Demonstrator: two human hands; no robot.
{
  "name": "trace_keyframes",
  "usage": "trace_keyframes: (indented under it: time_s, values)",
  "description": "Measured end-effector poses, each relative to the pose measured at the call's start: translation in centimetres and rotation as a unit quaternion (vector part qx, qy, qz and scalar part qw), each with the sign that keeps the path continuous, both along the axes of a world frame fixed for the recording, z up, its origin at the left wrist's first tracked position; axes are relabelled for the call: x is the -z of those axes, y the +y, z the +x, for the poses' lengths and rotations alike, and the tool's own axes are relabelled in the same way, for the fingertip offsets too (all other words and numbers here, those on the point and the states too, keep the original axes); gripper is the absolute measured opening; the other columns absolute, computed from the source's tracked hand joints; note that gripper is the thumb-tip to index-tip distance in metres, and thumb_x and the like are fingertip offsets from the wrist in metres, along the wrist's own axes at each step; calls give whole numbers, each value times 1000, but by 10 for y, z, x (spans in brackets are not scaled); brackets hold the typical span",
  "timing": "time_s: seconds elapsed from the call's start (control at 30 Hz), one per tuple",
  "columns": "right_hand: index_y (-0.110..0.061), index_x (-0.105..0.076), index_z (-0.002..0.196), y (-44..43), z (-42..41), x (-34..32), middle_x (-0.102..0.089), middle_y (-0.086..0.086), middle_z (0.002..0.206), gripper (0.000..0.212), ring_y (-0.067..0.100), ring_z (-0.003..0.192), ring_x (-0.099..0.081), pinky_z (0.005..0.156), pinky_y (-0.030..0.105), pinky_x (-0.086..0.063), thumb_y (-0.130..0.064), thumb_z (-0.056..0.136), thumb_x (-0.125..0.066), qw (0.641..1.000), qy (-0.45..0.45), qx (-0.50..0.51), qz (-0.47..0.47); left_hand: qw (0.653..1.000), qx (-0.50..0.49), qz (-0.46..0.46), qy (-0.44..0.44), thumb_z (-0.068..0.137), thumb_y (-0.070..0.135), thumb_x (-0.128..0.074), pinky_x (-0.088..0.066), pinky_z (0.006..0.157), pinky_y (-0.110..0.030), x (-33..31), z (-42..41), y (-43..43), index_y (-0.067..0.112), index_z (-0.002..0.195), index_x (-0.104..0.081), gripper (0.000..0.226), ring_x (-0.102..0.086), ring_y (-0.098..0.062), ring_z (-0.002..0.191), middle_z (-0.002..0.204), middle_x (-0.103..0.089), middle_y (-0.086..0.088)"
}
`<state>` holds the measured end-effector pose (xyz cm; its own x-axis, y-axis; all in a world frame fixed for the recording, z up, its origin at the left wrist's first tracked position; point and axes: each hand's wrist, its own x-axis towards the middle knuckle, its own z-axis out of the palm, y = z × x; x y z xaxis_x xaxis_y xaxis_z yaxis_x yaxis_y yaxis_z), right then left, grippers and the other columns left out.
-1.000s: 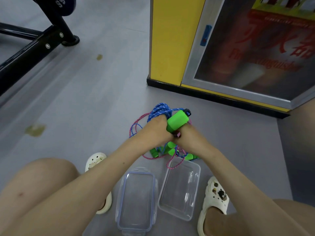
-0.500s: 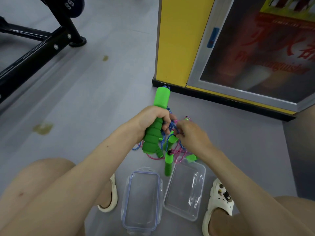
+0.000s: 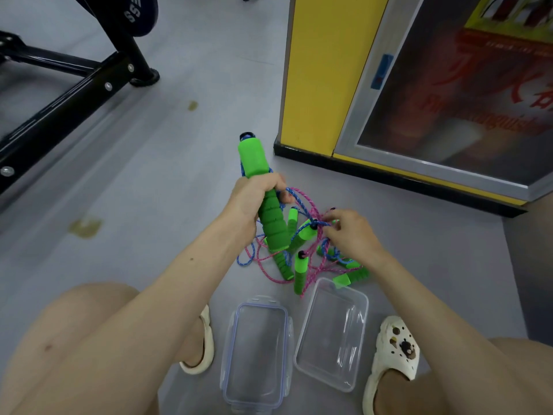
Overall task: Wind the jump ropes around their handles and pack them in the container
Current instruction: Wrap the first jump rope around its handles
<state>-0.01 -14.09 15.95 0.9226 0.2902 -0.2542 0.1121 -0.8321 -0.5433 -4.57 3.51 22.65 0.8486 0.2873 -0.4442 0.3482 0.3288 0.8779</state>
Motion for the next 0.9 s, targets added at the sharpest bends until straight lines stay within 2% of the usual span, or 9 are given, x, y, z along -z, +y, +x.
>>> trace_keyframes:
  time_s: [0.1,0.23,0.33,0.43,0.5,0.63,0.7,0.8,0.9]
  values:
    - [-16,-55,59,-3,3,0,-62,17,69,31,28,67,-57,60,33,-43,-12,90,-54,999,16,3,-40,997,9,70,2,78,-1,-55,-48,67,-23,2,1,3,4,96,-59,19,-62,-18,61,50,-60,0]
    - [-3,-68,82,0,6,2,-60,9,60,15,14,53,-52,59,28,-44,-8,91,-57,984,86,119,99,997,42,64,7,79,-3,-54,-50,63,-20,0,-2,5,3,91,-60,15,-62,-16,58,54,-61,-2]
    - [3,-62,103,7,9,-5,-61,11,79,15,10,52,-54,60,22,-48,-3,93,-53,929,107,223,275,989,111,95,28,76,-4,-55,-48,57,-18,-1,-5,3,2,83,-61,11,-62,-17,59,72,-61,-11]
    - [-4,-59,102,17,11,-15,-61,8,84,11,0,45,-55,52,11,-47,-2,94,-51,898,90,242,357,985,140,101,21,75,-3,-57,-49,60,-22,1,-6,1,2,81,-61,9,-62,-18,60,88,-62,-15]
    - [-12,-55,108,22,11,-18,-65,3,83,17,-2,57,-61,63,13,-48,-3,96,-46,888,68,251,379,987,143,76,-11,68,3,-59,-51,60,-23,2,-7,-1,3,85,-62,17,-61,-18,61,88,-60,-18]
    - [-35,-30,140,23,12,-13,-43,-7,140,70,9,123,-42,95,34,-46,9,88,-45,925,58,180,330,987,144,9,-72,69,5,-58,-55,67,-23,-3,-7,-3,-1,107,-61,39,-64,-23,70,62,-59,-11]
    - [-37,-33,138,26,10,-7,-39,-4,141,83,16,118,-44,92,36,-47,17,76,-46,967,64,109,221,990,119,-11,-81,65,10,-57,-55,69,-22,-5,-6,-2,-1,109,-61,46,-66,-22,71,58,-60,-8]
    - [-20,-40,133,31,-1,-8,-50,2,102,64,13,90,-50,73,27,-46,16,80,-47,960,209,43,183,991,94,-35,-84,65,12,-55,-54,68,-20,-7,-7,-2,-2,109,-61,47,-65,-18,65,54,-57,-3]
    - [-21,-51,125,31,-8,-7,-50,-3,112,56,6,94,-50,62,13,-42,15,83,-49,961,218,-40,165,989,101,-64,-84,65,13,-53,-51,64,-19,-11,-10,0,0,106,-63,44,-60,-15,61,53,-53,1]
